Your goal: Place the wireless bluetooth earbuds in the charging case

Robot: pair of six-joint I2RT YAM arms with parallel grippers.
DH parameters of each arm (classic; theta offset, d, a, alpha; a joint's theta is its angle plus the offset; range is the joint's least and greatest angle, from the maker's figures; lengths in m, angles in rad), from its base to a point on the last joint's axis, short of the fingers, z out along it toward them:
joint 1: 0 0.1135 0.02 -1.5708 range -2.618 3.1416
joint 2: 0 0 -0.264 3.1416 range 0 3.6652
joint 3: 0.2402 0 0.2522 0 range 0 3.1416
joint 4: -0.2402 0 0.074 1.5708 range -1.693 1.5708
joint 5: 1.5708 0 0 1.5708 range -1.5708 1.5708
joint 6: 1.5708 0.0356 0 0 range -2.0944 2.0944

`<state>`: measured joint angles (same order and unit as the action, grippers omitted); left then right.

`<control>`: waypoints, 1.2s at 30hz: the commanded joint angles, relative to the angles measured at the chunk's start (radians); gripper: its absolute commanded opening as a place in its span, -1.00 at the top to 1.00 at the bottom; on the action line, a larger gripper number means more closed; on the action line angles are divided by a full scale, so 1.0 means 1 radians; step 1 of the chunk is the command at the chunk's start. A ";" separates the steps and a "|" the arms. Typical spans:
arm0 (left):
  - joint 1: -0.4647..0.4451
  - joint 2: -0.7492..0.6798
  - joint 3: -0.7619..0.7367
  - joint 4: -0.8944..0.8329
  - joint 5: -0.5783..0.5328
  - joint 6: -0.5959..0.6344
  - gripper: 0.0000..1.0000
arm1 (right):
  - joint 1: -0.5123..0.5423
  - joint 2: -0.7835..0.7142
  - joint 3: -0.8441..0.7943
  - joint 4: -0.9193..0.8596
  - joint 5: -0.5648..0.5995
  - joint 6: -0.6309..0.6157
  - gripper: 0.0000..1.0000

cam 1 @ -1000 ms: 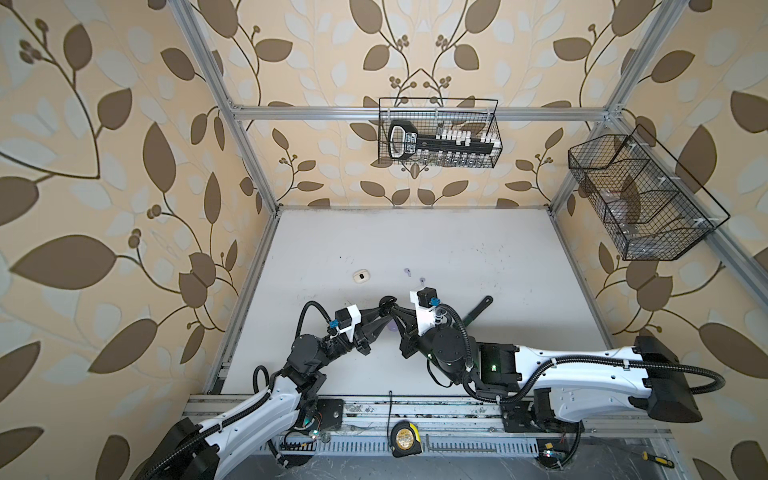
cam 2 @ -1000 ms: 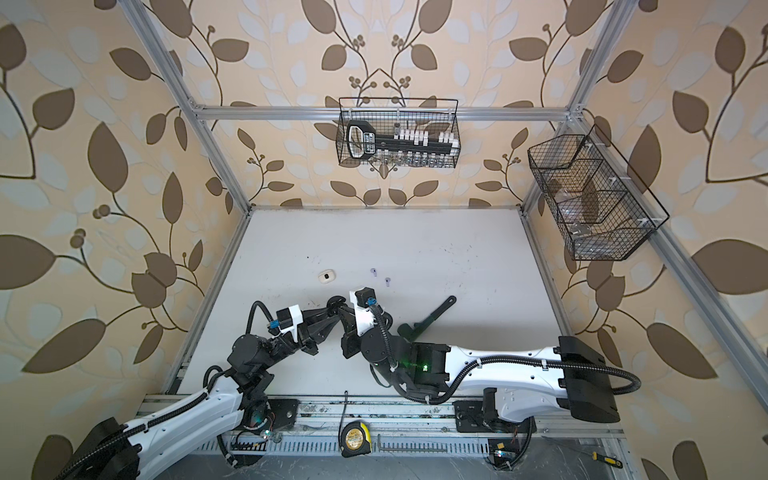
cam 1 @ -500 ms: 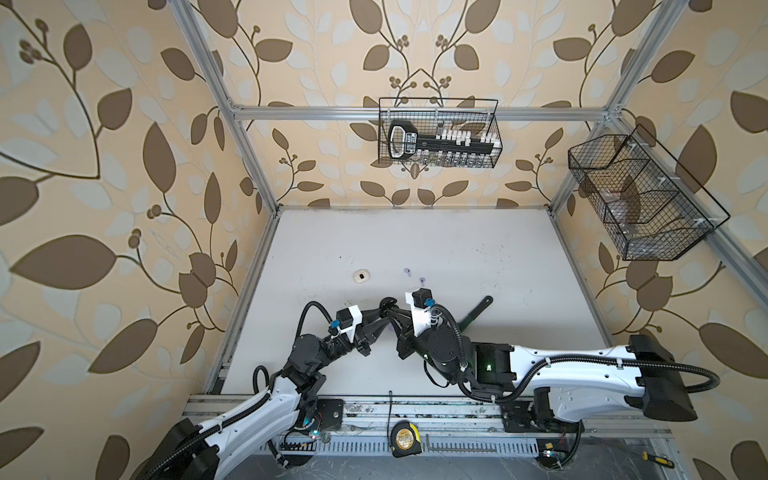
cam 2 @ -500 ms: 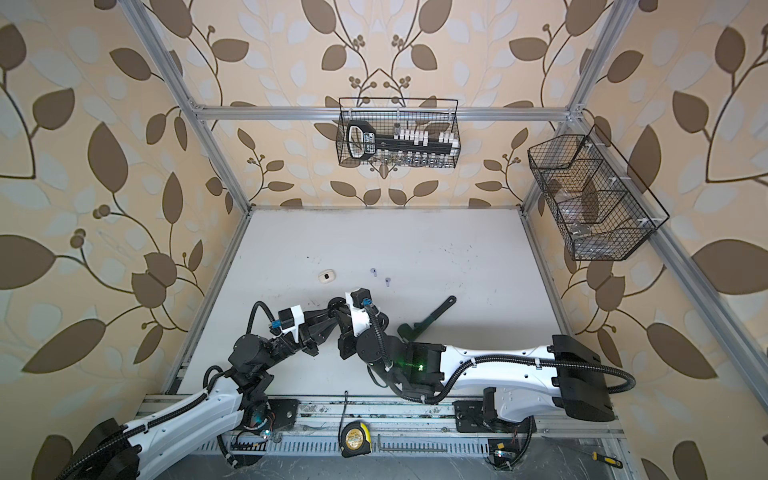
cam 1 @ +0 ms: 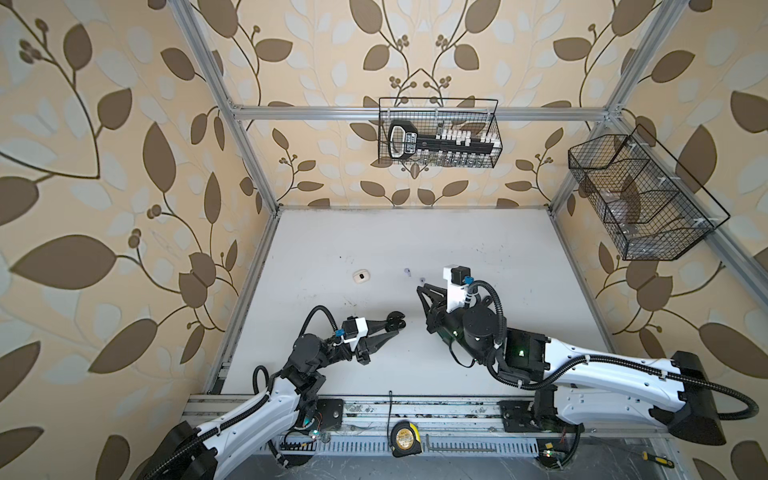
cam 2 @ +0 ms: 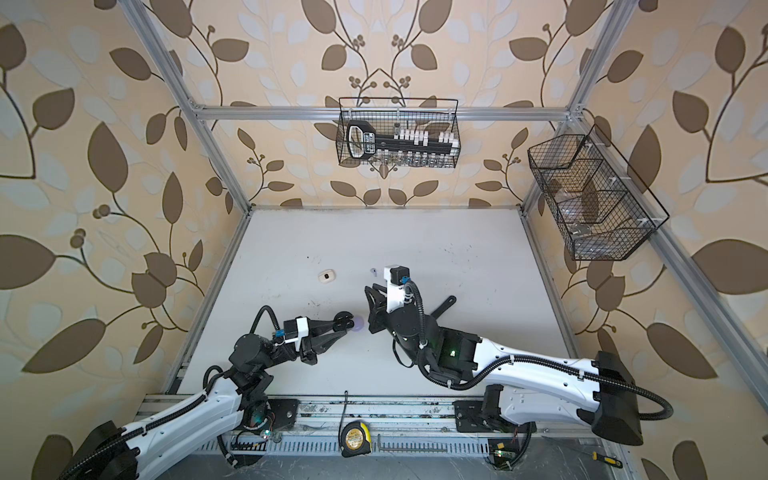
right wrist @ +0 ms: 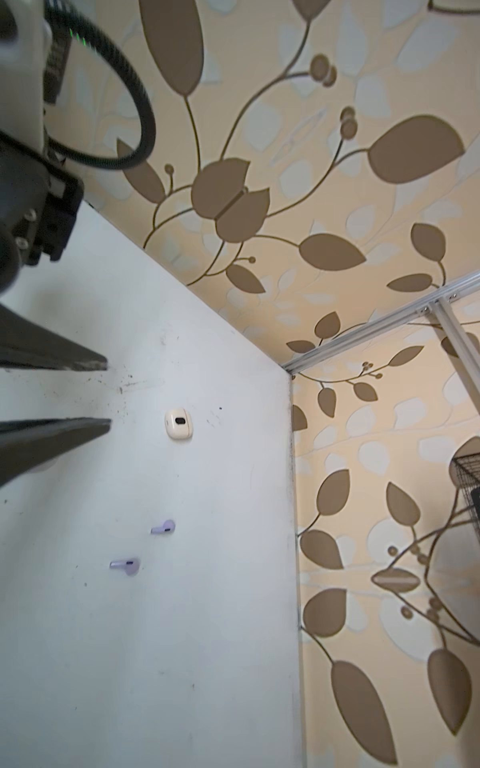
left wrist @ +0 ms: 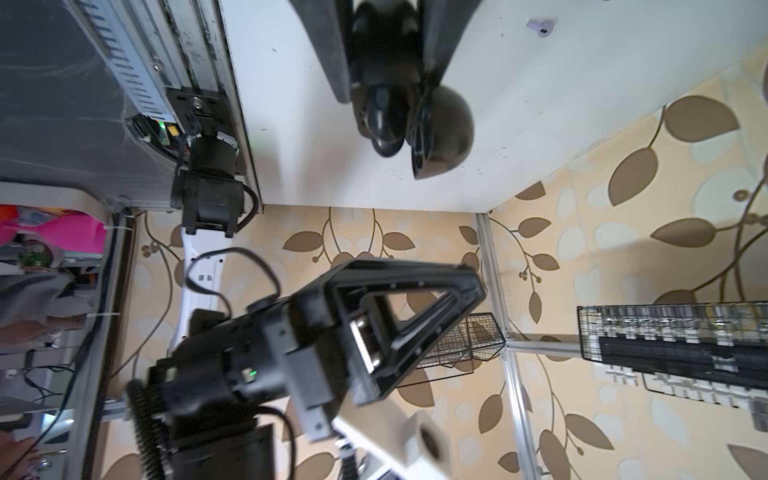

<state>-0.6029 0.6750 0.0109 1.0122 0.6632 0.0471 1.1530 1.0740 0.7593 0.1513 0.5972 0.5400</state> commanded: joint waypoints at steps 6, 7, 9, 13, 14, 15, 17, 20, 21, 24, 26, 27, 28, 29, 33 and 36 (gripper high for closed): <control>-0.005 -0.002 0.028 0.029 0.138 0.031 1.00 | -0.140 0.016 -0.068 -0.012 -0.306 0.024 0.49; -0.005 0.001 0.030 0.028 0.141 0.031 1.00 | -0.140 0.028 -0.063 0.000 -0.329 0.017 0.49; -0.005 0.012 0.035 0.025 0.146 0.033 1.00 | -0.139 0.049 -0.060 0.029 -0.374 0.009 0.49; -0.006 0.041 0.047 0.028 0.161 0.033 1.00 | -0.135 0.083 -0.049 0.068 -0.423 0.003 0.49; -0.005 0.048 0.049 0.028 0.162 0.034 1.00 | -0.134 0.091 -0.044 0.075 -0.433 -0.002 0.50; -0.006 0.053 0.050 0.028 0.161 0.036 1.00 | -0.132 0.096 -0.040 0.079 -0.442 -0.009 0.50; -0.006 0.060 0.051 0.028 0.157 0.042 1.00 | -0.118 0.105 -0.028 0.083 -0.447 -0.028 0.51; -0.007 0.069 0.052 0.025 0.156 0.043 1.00 | -0.103 0.115 -0.017 0.094 -0.449 -0.050 0.50; -0.006 0.070 0.053 0.026 0.156 0.043 1.00 | -0.099 0.120 -0.015 0.098 -0.453 -0.055 0.50; -0.007 0.074 0.054 0.028 0.154 0.039 1.00 | -0.074 0.129 -0.004 0.106 -0.454 -0.065 0.51; -0.006 0.078 0.054 0.028 0.147 0.037 1.00 | -0.053 0.130 -0.002 0.107 -0.447 -0.073 0.51; -0.006 0.082 0.055 0.029 0.143 0.037 1.00 | -0.045 0.129 -0.002 0.108 -0.444 -0.080 0.51; -0.008 0.086 0.054 0.028 0.134 0.040 1.00 | -0.036 0.131 -0.004 0.109 -0.435 -0.085 0.51; -0.007 0.089 0.054 0.026 0.126 0.043 1.00 | -0.028 0.132 -0.006 0.108 -0.420 -0.086 0.51; -0.006 0.099 0.055 0.025 0.113 0.042 1.00 | -0.018 0.128 -0.028 0.115 -0.415 -0.072 0.53; -0.007 0.093 0.055 0.025 0.109 0.039 1.00 | -0.002 0.117 -0.053 0.113 -0.391 -0.066 0.53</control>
<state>-0.6033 0.7769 0.0212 0.9958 0.7807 0.0753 1.1355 1.1942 0.7273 0.2588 0.1833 0.4805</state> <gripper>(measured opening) 0.231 0.232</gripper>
